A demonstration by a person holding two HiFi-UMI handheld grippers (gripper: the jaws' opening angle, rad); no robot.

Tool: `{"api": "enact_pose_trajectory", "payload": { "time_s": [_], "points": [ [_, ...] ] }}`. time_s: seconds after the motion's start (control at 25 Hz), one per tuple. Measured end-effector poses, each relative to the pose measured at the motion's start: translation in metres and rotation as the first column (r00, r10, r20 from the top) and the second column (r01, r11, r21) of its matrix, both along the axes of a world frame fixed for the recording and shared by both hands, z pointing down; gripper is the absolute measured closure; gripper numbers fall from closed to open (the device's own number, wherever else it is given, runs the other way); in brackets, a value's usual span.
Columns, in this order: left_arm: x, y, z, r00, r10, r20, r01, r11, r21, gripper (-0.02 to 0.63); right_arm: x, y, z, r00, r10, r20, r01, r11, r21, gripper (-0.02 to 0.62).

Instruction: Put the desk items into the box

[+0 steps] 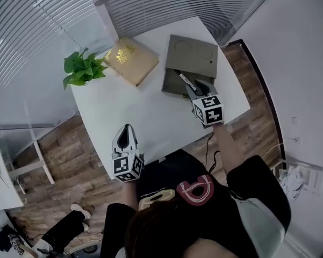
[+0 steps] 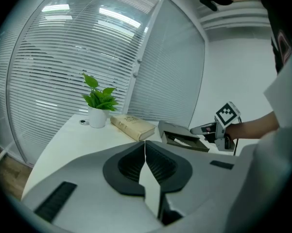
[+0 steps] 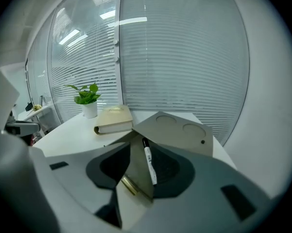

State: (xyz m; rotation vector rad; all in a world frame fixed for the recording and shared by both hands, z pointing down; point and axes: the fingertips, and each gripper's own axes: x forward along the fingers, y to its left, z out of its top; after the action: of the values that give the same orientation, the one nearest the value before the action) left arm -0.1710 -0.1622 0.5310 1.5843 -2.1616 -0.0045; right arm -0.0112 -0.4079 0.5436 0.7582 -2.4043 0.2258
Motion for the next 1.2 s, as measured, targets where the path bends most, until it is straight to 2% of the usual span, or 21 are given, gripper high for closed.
{"api": "enact_pose_trajectory", "payload": {
  "time_s": [0.24,0.76,0.96,1.2],
  "points": [
    [0.003,0.002,-0.003,0.998,0.058,-0.013,-0.057,0.998,0.023,0.588,0.022,0.029,-0.013,0.992,0.082,0.091,-0.084,0.996,0.018,0.454],
    [0.031,0.009,-0.001,0.975,0.222,0.003,-0.222,0.975,0.022,0.588,0.055,0.112,-0.001,0.985,0.145,0.091,-0.149,0.988,0.044,0.570],
    [0.042,0.014,-0.004,0.965,0.263,0.007,-0.263,0.964,0.030,0.588,0.067,0.125,0.002,0.970,0.225,0.096,-0.230,0.972,0.046,0.584],
    [0.047,0.025,-0.005,0.961,0.276,0.008,-0.276,0.960,0.042,0.588,0.075,0.137,0.000,0.960,0.260,0.109,-0.267,0.961,0.064,0.584]
  ]
}}
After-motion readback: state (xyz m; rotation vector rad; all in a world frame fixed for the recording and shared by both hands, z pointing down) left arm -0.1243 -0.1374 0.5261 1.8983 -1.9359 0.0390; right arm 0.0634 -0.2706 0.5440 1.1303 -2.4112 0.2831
